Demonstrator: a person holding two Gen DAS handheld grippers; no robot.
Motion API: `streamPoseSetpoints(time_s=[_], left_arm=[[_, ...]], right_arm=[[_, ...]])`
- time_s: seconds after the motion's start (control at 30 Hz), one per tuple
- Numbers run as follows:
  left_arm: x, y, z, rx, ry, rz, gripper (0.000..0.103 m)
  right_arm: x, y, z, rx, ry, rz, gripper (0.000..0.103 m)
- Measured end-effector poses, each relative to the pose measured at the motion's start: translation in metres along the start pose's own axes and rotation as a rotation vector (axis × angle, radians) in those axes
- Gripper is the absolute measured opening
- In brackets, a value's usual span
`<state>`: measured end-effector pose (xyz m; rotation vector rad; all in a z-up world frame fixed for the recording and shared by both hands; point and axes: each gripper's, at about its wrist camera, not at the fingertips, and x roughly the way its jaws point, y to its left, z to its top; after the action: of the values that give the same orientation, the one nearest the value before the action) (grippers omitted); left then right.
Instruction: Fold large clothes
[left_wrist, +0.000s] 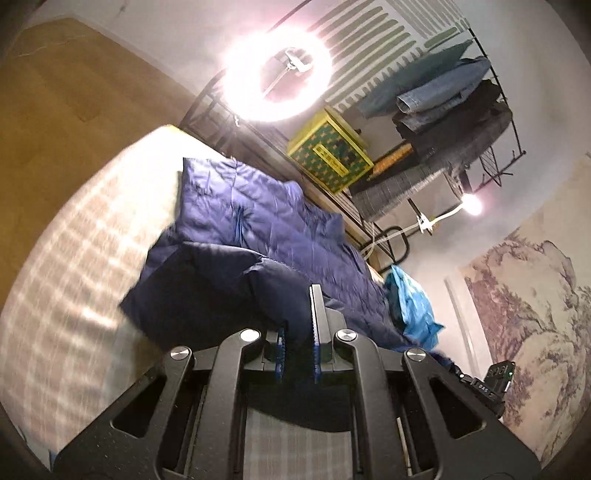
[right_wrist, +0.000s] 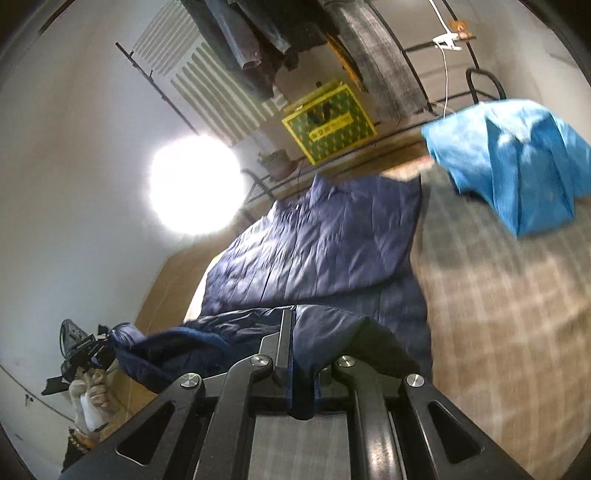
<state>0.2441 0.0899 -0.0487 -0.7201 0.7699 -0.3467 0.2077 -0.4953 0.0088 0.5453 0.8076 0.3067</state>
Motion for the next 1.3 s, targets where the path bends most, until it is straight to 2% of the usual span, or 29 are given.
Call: streamPoseSetpoints(time_s=[0.13, 0.4, 0.53, 0.73, 0.83, 0.87, 0.9, 0.93, 0.97, 1.0, 1.07, 1.13, 1.2, 1.23, 1.3], left_arm=[[0.040, 0.000, 0.028, 0.012, -0.015, 0.041, 0.009], [0.150, 0.018, 0.074, 0.016, -0.004, 0.130, 0.009], [0.202, 0.035, 0.080, 0.010, 0.026, 0.166, 0.009], [0.248, 0.055, 0.077, 0.024, 0.065, 0.206, 0.009], [0.259, 0.064, 0.080, 0.003, 0.083, 0.206, 0.015], [0.259, 0.063, 0.082, -0.001, 0.092, 0.202, 0.026], [0.259, 0.063, 0.084, -0.006, 0.104, 0.192, 0.040], [0.257, 0.063, 0.087, -0.007, 0.110, 0.178, 0.049], [0.253, 0.062, 0.089, -0.007, 0.104, 0.173, 0.063], [0.248, 0.061, 0.092, -0.006, 0.089, 0.167, 0.067], [0.236, 0.061, 0.100, -0.004, 0.066, 0.152, 0.067], [0.223, 0.064, 0.108, 0.006, 0.053, 0.127, 0.067], [0.213, 0.067, 0.113, 0.041, 0.038, 0.148, 0.067], [0.209, 0.069, 0.114, 0.064, 0.033, 0.163, 0.067], [0.210, 0.075, 0.116, 0.087, 0.054, 0.200, 0.067]], right_arm=[[0.035, -0.006, 0.033, -0.011, -0.016, -0.030, 0.004], [0.128, -0.020, 0.091, -0.049, -0.007, -0.138, 0.004], [0.167, -0.041, 0.109, -0.040, 0.018, -0.177, 0.004], [0.215, -0.067, 0.119, -0.073, 0.080, -0.232, 0.004], [0.232, -0.075, 0.118, -0.084, 0.118, -0.245, 0.005], [0.237, -0.078, 0.118, -0.083, 0.137, -0.239, 0.005], [0.239, -0.081, 0.119, -0.078, 0.152, -0.223, 0.010], [0.238, -0.081, 0.118, -0.073, 0.159, -0.203, 0.017], [0.236, -0.084, 0.119, -0.065, 0.163, -0.158, 0.022], [0.232, -0.087, 0.121, -0.059, 0.162, -0.121, 0.027], [0.222, -0.091, 0.123, -0.055, 0.153, -0.074, 0.035], [0.212, -0.095, 0.124, -0.063, 0.137, -0.053, 0.050], [0.198, -0.097, 0.123, -0.089, 0.110, -0.042, 0.058], [0.193, -0.098, 0.123, -0.107, 0.096, -0.047, 0.058], [0.183, -0.101, 0.123, -0.150, 0.062, -0.089, 0.064]])
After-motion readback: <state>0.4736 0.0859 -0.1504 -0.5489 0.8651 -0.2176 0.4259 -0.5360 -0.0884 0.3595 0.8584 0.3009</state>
